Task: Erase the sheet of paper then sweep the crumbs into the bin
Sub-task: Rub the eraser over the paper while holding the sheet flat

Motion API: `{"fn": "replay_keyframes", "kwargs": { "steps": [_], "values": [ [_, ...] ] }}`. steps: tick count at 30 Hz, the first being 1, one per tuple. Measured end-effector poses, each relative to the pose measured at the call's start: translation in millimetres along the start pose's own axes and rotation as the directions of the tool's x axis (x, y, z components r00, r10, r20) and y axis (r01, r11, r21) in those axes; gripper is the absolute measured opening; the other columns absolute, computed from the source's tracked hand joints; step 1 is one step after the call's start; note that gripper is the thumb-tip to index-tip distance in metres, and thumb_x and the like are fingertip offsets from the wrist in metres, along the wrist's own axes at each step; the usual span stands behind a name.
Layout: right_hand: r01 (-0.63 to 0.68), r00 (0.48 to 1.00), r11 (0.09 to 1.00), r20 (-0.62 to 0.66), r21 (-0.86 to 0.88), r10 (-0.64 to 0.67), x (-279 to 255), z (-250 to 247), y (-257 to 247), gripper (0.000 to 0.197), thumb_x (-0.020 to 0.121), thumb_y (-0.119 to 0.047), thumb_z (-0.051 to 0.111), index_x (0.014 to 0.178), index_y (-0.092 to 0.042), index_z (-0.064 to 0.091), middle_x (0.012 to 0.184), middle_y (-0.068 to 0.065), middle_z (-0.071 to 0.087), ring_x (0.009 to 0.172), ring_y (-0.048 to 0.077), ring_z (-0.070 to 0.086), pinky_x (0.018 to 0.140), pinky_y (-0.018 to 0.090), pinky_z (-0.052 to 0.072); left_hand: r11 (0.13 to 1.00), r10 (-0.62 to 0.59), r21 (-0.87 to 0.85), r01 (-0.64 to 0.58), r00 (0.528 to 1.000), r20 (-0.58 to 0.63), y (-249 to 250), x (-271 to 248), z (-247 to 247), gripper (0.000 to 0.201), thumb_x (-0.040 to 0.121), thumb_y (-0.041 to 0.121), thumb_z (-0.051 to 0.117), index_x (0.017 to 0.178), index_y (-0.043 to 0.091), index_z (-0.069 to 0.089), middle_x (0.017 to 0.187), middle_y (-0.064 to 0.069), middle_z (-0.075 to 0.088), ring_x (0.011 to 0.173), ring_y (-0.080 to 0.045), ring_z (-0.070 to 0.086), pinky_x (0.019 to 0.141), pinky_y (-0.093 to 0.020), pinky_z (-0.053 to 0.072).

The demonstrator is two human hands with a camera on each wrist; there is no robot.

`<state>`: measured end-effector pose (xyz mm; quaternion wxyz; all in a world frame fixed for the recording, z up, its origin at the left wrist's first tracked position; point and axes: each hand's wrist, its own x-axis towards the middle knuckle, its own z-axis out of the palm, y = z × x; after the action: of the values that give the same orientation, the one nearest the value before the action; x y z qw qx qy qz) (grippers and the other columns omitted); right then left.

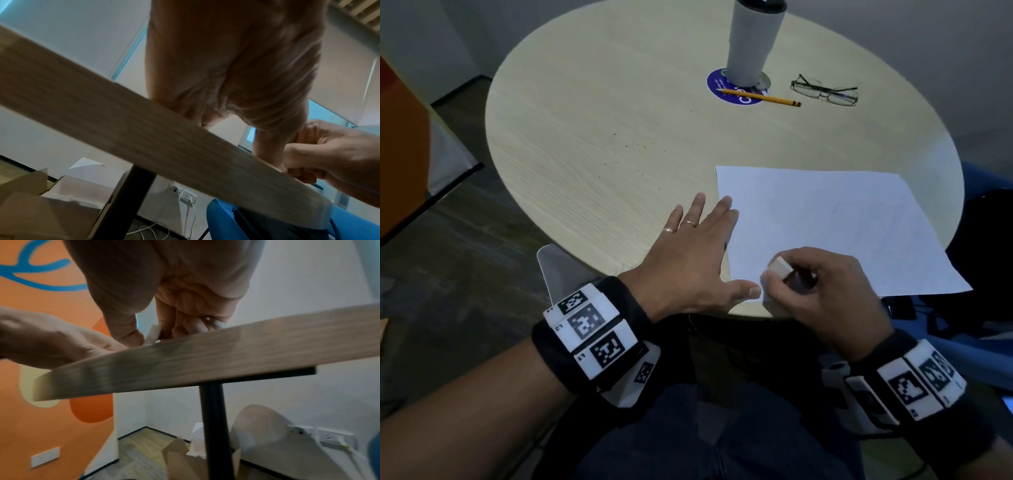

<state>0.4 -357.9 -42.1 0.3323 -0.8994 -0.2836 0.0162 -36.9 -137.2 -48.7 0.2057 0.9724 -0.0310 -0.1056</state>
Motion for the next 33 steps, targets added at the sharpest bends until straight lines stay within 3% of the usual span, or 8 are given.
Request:
{"fn": "replay_keyframes", "kwargs": {
  "steps": [2,4,10,14,16,23,28,33],
  "values": [
    [-0.075,0.996,0.997,-0.047,0.005,0.075,0.3,-11.3,13.4,0.021,0.085,-0.044,0.07,0.075,-0.026,0.072,0.073,-0.01,0.07,0.067,0.014,0.063,0.066,0.04,0.055,1.0,-0.005,0.03,0.004,1.0,0.02,2.2,-0.2,-1.7,0.119,0.084,0.084,0.056,0.168,0.021,-0.002,0.174,0.008,-0.018,0.158,-0.02,-0.025,0.13,-0.046,-0.01],
    [-0.105,0.991,0.994,-0.088,-0.008,0.104,-0.1,-16.4,18.9,0.017,0.087,-0.036,0.076,0.075,-0.024,0.072,0.073,-0.01,0.071,0.068,0.015,0.064,0.067,0.042,0.056,0.999,-0.003,0.036,0.002,1.0,0.018,3.4,-0.1,-2.6,0.119,0.085,0.082,0.057,0.167,0.019,-0.002,0.174,0.006,-0.019,0.159,-0.022,-0.024,0.13,-0.048,-0.009],
    [-0.03,0.996,0.997,-0.083,0.073,0.036,5.0,3.8,6.9,0.013,0.091,-0.015,0.078,0.08,-0.021,0.072,0.071,-0.003,0.069,0.064,0.02,0.063,0.064,0.034,0.051,0.996,0.083,0.017,-0.082,0.996,-0.02,10.6,-17.2,-0.2,0.105,0.096,0.065,0.058,0.165,0.01,0.002,0.174,-0.006,-0.021,0.158,-0.024,-0.026,0.13,-0.051,-0.005],
    [0.007,1.0,0.995,-0.03,0.104,-0.004,10.0,0.6,10.1,0.013,0.092,-0.013,0.077,0.081,-0.018,0.071,0.072,-0.002,0.068,0.066,0.022,0.062,0.065,0.032,0.05,0.982,0.126,0.15,-0.114,0.989,-0.071,19.2,-31.5,14.5,0.127,0.087,0.089,0.04,0.163,0.003,-0.014,0.171,-0.015,-0.026,0.157,-0.029,-0.028,0.13,-0.049,-0.003],
    [0.012,1.0,0.994,-0.016,0.11,-0.011,10.3,0.5,10.2,0.013,0.092,-0.014,0.077,0.082,-0.019,0.072,0.073,-0.003,0.07,0.066,0.022,0.063,0.066,0.033,0.05,0.977,0.11,0.19,-0.094,0.991,-0.072,21.6,-29.5,21.5,0.141,0.079,0.095,0.043,0.161,0.0,-0.021,0.169,-0.02,-0.028,0.156,-0.035,-0.029,0.13,-0.051,-0.004],
    [0.021,1.0,0.991,-0.015,0.131,-0.019,9.2,1.1,7.5,0.01,0.091,-0.02,0.077,0.083,-0.023,0.073,0.077,-0.007,0.073,0.067,0.02,0.067,0.065,0.034,0.052,0.957,0.054,0.289,-0.026,0.995,-0.089,34.3,-19.1,32.2,0.133,0.085,0.072,0.06,0.159,-0.007,-0.017,0.166,-0.031,-0.025,0.157,-0.044,-0.021,0.129,-0.056,0.002],
    [0.06,0.998,0.993,-0.005,0.106,-0.06,7.7,3.9,5.6,0.014,0.09,-0.016,0.077,0.078,-0.021,0.071,0.074,-0.009,0.068,0.064,0.02,0.063,0.063,0.034,0.049,0.968,0.016,0.25,-0.001,0.998,-0.061,46.9,-21.1,26.7,0.124,0.092,0.071,0.054,0.159,-0.007,-0.016,0.166,-0.03,-0.027,0.156,-0.043,-0.023,0.13,-0.053,-0.004],
    [0.068,0.998,0.99,-0.005,0.12,-0.068,10.2,0.0,4.8,0.013,0.089,-0.017,0.076,0.079,-0.021,0.07,0.075,-0.008,0.068,0.062,0.021,0.061,0.06,0.031,0.048,0.953,0.05,0.303,-0.01,0.991,-0.124,38.5,-18.6,39.1,0.128,0.088,0.062,0.063,0.158,-0.01,-0.018,0.164,-0.034,-0.027,0.156,-0.045,-0.022,0.13,-0.053,-0.004]
  ]
}}
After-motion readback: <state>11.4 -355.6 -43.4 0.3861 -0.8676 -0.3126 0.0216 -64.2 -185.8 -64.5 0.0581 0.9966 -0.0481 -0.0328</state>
